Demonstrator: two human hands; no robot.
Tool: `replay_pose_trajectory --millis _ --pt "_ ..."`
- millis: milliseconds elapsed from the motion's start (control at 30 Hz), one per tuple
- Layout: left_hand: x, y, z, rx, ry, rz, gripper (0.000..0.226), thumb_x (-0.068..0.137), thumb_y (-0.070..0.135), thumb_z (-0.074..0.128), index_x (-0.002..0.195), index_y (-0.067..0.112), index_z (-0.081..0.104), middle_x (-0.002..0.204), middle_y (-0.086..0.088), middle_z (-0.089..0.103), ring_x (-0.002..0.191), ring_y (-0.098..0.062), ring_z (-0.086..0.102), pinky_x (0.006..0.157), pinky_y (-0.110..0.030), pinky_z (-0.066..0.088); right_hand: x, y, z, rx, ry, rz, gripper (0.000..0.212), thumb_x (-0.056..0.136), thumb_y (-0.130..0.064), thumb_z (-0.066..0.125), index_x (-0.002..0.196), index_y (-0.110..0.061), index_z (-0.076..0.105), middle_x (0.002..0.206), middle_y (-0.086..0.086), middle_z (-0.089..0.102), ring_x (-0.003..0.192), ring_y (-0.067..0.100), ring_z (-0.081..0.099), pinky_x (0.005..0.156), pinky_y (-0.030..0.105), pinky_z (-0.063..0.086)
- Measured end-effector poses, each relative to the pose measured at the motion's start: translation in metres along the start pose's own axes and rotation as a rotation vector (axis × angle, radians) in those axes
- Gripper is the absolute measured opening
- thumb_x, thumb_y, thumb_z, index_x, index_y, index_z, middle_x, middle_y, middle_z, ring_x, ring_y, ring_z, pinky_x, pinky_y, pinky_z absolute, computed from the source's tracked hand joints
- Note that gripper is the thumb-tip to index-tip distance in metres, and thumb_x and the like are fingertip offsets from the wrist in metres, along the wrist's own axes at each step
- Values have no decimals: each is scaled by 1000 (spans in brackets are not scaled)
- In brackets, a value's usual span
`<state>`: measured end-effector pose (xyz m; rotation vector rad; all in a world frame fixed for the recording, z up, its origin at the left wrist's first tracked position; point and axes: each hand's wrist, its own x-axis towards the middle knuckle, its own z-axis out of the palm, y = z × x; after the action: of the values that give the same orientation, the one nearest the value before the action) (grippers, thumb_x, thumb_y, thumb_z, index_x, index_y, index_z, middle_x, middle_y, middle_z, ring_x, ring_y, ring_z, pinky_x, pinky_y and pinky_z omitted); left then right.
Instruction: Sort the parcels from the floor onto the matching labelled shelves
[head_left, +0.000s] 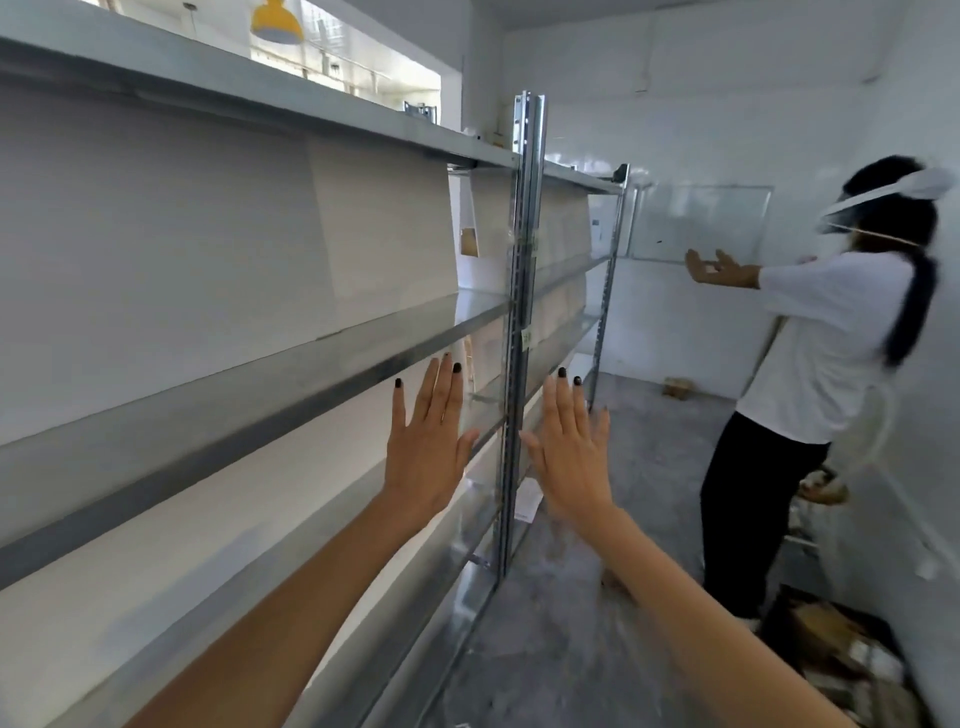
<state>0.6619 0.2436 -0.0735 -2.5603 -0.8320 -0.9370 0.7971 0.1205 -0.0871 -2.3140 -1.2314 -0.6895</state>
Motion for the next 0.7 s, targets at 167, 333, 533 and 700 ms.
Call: replay_pose_trajectory --millis 167,333,533,700 --pt "12 32 26 -51 -36 83 69 96 53 24 149 11 10 159 -7 8 147 -21 0 117 -53 7 -9 42 -1 -114 -38 107 70 93 -53 7 150 -13 1 159 8 2 147 27 1 113 53 -4" --pt "14 69 45 -136 -65 161 69 96 52 22 151 12 7 160 -5 -1 147 -19 -7 116 -49 -3 -32 91 -8 -196 -57 206 71 91 -53 4 150 -14 0 160 6 2 147 27 -1 114 55 0" --pt "26 116 63 -200 -118 207 69 95 51 17 150 12 1 160 -4 -7 147 -19 -6 116 -49 -4 -51 150 -13 -265 -89 303 74 90 -56 1 150 -13 -1 160 6 2 147 26 -1 117 56 4" --pt "46 149 77 -265 -117 210 70 97 50 23 150 14 -5 160 -2 -11 147 -17 -11 116 -48 -6 -51 200 -19 -274 -105 345 73 94 -55 17 150 -10 0 160 6 2 147 25 -3 116 56 1"
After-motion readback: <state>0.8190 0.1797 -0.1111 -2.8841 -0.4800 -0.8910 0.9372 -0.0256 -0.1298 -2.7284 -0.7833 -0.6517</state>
